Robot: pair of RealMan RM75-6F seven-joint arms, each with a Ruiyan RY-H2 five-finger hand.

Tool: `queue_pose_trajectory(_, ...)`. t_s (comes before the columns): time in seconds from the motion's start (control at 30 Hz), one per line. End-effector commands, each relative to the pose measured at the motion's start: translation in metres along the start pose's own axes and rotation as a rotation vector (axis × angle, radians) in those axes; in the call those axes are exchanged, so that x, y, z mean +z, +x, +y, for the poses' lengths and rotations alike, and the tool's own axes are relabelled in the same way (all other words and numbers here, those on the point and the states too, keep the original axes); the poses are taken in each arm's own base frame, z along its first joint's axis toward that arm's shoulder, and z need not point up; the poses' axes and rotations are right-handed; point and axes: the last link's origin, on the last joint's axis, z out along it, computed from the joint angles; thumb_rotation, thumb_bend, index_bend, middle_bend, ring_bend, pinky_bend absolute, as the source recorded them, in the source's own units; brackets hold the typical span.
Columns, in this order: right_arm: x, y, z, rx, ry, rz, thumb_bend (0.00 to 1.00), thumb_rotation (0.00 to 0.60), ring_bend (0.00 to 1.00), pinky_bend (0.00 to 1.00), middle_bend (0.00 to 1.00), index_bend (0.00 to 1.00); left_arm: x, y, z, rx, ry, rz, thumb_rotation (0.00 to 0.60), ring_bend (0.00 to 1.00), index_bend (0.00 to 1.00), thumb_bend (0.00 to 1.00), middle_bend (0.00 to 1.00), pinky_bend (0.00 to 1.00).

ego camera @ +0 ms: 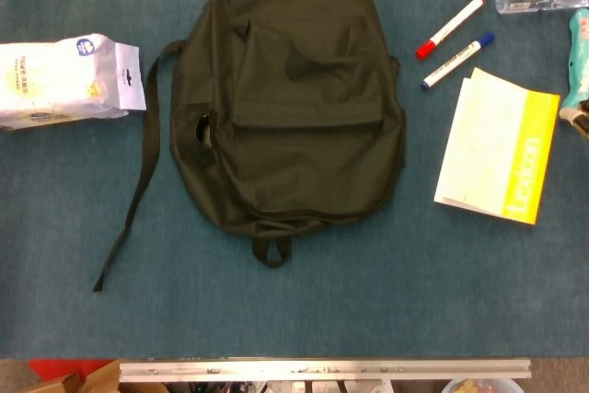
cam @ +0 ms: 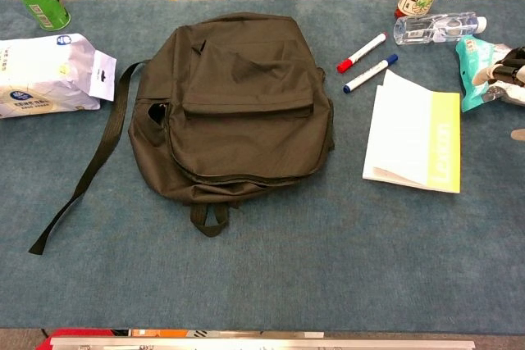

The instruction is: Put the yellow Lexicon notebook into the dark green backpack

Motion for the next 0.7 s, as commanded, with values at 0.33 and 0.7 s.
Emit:
queue_pose_trajectory(0.33,0.037,-0.029,-0.02,-0.065,0.046,0.013,0.0,0.6,0.24,0.41,0.34,0.29,0.0,-0.003,-0.001,-0.002,0.005,-0.017,0.6,0.04,0.04,0.26,0.05,0.06)
queue_pose_trajectory(0.7,0.047,-0.035,-0.047,-0.076,0.133,0.07,0.0,0.6,0.21,0.35,0.29,0.28,0.0,-0.003,-0.004,-0.006,0.004,-0.032,0.6,0.04,0.04,0.26,0.05,0.06)
